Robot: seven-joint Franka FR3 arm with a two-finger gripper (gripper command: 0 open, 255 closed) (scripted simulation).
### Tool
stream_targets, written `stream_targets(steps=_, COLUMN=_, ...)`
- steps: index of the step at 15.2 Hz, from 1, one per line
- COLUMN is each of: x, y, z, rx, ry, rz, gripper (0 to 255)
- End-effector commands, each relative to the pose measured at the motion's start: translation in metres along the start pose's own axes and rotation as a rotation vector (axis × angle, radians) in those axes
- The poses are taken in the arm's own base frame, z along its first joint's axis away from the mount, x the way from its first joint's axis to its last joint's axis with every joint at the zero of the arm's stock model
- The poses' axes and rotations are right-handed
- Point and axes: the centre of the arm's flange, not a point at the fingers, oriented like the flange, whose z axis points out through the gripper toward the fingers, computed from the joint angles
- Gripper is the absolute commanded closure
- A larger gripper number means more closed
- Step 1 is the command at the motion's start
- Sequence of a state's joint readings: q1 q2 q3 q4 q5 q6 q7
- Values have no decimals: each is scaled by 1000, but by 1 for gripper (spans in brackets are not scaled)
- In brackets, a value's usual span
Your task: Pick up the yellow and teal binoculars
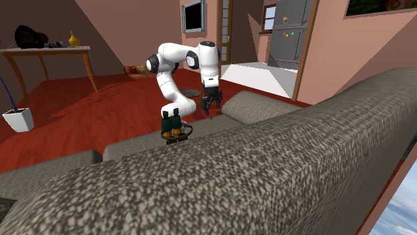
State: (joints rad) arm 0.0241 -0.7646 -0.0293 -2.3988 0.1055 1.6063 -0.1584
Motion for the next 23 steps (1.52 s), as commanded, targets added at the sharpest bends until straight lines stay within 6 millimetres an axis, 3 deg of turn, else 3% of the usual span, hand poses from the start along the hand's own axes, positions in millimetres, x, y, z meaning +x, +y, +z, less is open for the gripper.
stream_targets(steps=1, x=0, y=0, z=0, rx=0, ry=0, rz=0, gripper=0)
stream_targets(steps=17, x=11, y=181, z=-55, rx=-130, ry=-45, rz=-38, gripper=0)
stream_targets(steps=23, x=11, y=186, z=-23, rx=-130, ry=-45, rz=-38, gripper=0)
